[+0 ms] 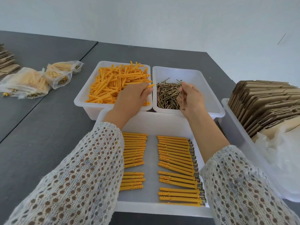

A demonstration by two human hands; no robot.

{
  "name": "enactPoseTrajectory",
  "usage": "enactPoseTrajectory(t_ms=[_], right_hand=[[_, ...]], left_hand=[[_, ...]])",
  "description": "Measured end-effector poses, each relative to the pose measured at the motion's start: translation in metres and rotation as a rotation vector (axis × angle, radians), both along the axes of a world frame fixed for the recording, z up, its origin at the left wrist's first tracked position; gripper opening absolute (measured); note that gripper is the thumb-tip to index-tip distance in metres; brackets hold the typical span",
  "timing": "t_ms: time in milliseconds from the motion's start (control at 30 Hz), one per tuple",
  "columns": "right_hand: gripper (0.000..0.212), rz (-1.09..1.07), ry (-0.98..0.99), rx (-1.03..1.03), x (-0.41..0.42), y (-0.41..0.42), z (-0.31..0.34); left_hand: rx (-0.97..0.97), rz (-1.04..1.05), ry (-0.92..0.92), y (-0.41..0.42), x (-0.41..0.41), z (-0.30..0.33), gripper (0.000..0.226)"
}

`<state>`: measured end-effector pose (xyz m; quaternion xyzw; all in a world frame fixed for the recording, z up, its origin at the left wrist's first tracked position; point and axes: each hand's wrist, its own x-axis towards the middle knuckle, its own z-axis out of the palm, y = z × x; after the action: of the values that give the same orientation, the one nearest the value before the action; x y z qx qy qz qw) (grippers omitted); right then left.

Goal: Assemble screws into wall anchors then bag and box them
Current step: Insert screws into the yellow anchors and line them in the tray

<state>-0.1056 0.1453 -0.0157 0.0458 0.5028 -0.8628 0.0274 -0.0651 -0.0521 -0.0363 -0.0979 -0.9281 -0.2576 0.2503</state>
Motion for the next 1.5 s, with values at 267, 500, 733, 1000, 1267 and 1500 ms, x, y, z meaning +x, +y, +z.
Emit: enactPoseTrajectory(t_ms=[267, 500, 733, 1000, 1267, 1500], right_hand=[[0.016, 0.117, 0.055, 0.088, -0.008, 0.000, -0.002], [0.015, 0.184, 0.033, 0.061, -0.013, -0.003, -0.005], [0.018, 0.217, 0.015, 0.112, -0.012, -0.007, -0.005], [0.011, 0.295, 0.159, 0.336, -0.010, -0.010, -0.005], [0.020, 0.327, 0.163, 0.397, -0.007, -0.012, -0.003], [0.023, 0.382, 0.174, 0.475, -0.006, -0.012, -0.001]], left_hand=[[-0.053, 0.026, 0.019, 0.001, 0.000, 0.000, 0.047], [-0.107, 0.162, 0.001, 0.003, 0.002, 0.001, 0.061], [-0.024, 0.109, 0.083, 0.006, 0.004, 0.004, 0.044], [0.243, 0.134, 0.219, 0.009, 0.000, 0.014, 0.037], [0.907, 0.000, -0.109, 0.013, -0.004, 0.018, 0.028], [1.079, -0.047, -0.227, 0.005, -0.005, 0.018, 0.026]])
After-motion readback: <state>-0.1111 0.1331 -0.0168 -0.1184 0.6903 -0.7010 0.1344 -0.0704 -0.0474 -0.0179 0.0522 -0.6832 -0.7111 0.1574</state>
